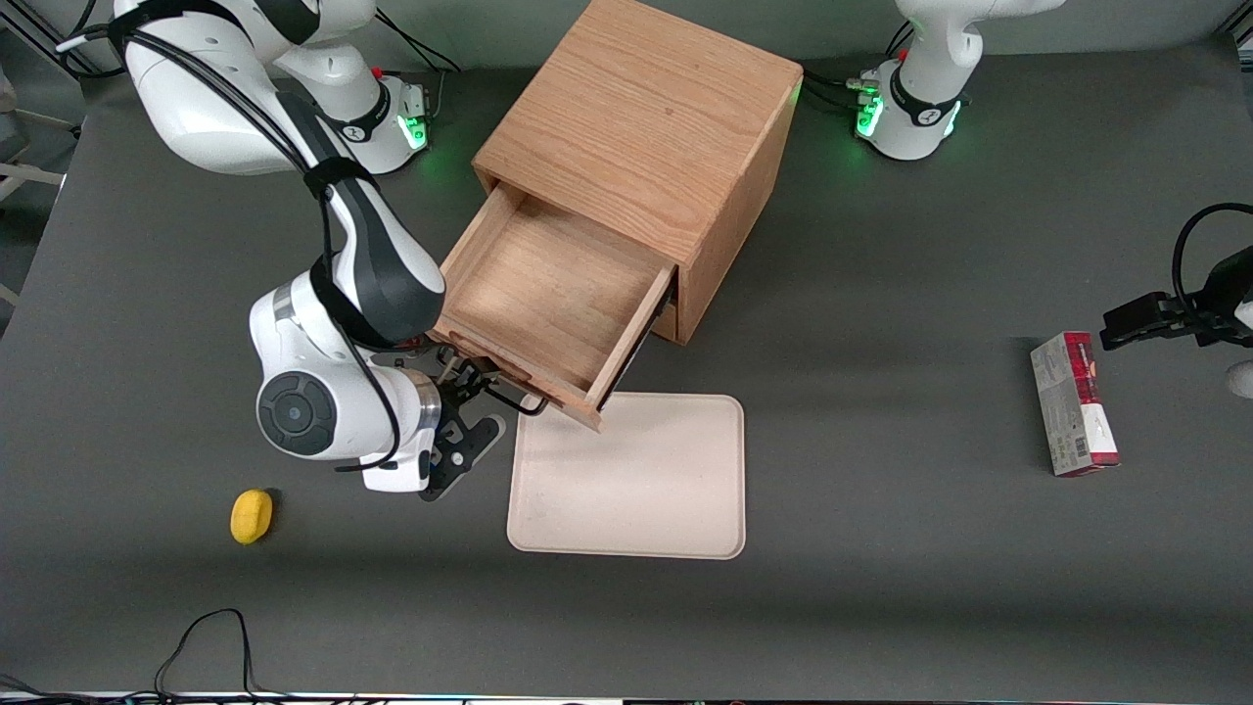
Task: Open upper drawer
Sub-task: 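Pull the upper drawer outward by its handle with the right gripper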
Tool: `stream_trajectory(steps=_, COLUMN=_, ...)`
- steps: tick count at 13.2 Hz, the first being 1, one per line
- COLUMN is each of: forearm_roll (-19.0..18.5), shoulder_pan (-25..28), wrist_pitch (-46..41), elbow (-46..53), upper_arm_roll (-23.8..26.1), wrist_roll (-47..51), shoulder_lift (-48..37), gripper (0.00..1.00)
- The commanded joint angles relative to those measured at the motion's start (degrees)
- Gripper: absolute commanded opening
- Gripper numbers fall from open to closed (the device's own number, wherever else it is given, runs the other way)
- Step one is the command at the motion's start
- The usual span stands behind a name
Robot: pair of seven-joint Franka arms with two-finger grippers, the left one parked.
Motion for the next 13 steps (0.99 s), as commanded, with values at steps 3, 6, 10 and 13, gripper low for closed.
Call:
stream_trajectory(steps=3, forearm_roll=6.0, shoulder_pan=-2.1, wrist_pitch=-0.7, elbow=2.0, upper_arm_roll=0.0, wrist_roll=1.2, shoulder_lift=1.6, gripper=1.0)
stream_trajectory(steps=6, forearm_roll=8.5, shoulder_pan=-3.0, wrist_pitch=-1.7, elbow=2.1, upper_arm_roll=0.0, wrist_roll=1.4, shoulder_lift=1.5, gripper=1.0)
stream_trajectory(steps=10, forearm_roll=8.7, shoulder_pan=-4.0, wrist_pitch=-1.7, elbow=3.1, upper_arm_roll=0.0, wrist_roll=1.3, shoulder_lift=1.6, gripper=1.0)
stream_trajectory(steps=13, forearm_roll=8.7, shoulder_pan=-4.8, wrist_pitch=-1.7, elbow=4.6, upper_arm_roll=0.0, wrist_roll=1.3, shoulder_lift=1.5, gripper=1.0)
